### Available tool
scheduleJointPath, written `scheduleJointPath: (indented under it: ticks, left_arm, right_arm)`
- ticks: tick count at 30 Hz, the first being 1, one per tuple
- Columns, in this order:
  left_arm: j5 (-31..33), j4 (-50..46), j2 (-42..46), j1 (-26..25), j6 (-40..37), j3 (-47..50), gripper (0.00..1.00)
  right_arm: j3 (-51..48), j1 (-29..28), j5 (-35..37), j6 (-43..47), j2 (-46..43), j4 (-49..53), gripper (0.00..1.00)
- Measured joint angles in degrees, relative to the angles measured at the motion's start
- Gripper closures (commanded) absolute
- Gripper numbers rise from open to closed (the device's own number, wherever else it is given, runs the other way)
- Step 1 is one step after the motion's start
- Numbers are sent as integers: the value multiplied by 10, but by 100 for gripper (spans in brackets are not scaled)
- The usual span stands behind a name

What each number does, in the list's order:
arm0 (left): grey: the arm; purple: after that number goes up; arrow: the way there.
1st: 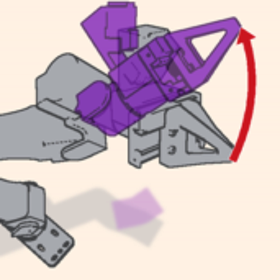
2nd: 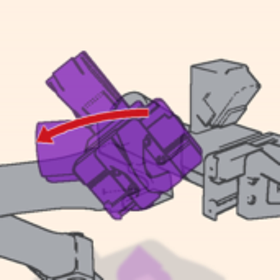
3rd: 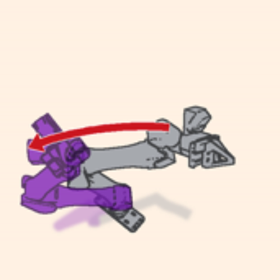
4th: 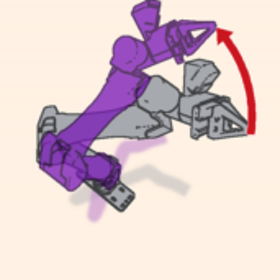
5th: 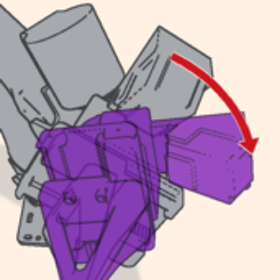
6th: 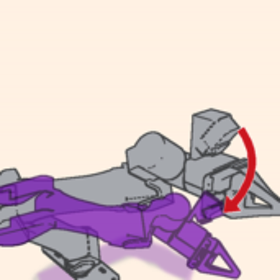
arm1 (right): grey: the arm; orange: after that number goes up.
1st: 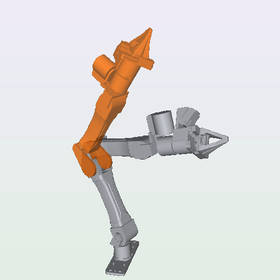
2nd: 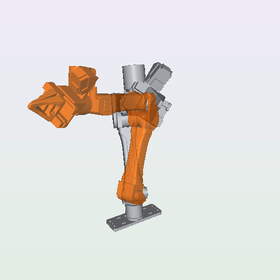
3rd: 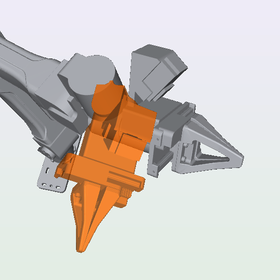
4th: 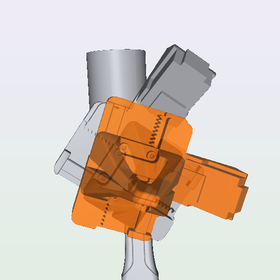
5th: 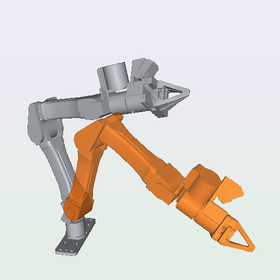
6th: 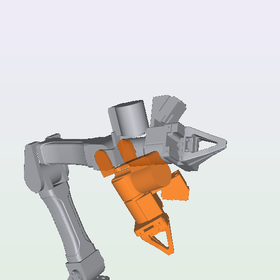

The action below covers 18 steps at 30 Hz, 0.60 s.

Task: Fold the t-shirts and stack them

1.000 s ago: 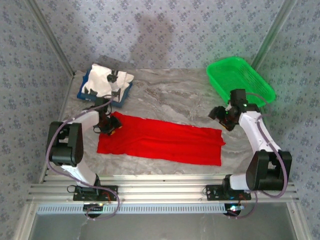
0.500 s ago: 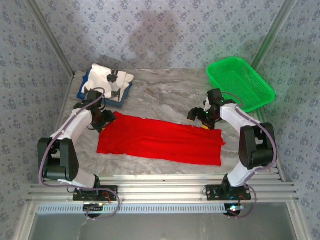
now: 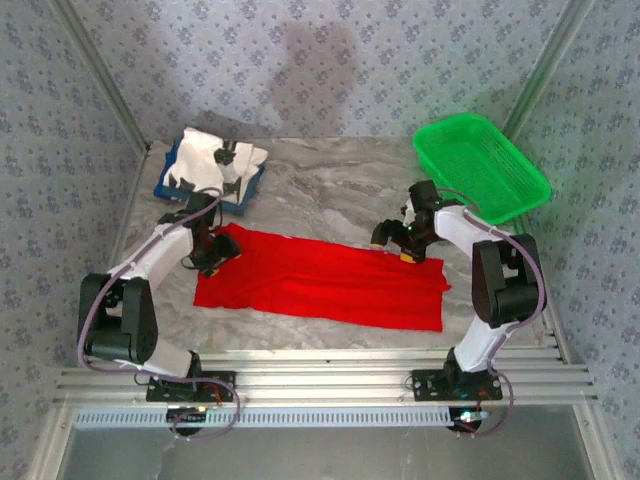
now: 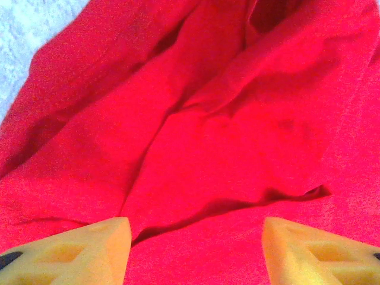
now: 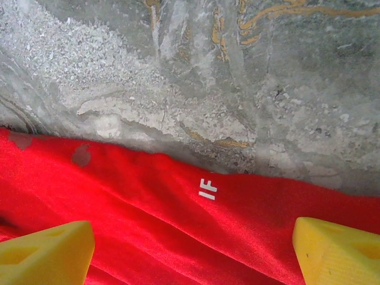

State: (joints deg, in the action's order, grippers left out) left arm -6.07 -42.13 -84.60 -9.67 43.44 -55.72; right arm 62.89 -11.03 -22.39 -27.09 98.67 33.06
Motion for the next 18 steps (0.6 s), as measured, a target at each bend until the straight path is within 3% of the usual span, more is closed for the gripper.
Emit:
scheduleJointPath:
  ticks: [8,13,18]
  left_arm:
    - [-3,-59,11,-83,-39,0,40]
    - [-17,-28,-26,-86,-57,-14,40]
    - [-40,17,-106,-87,-102,-93,42]
  right_arm:
    - [0,-5,-25,13,0,-14,10]
    - [0,-18,-51,26,0,-23,10]
    - [0,-20,-63,33,0,-25,10]
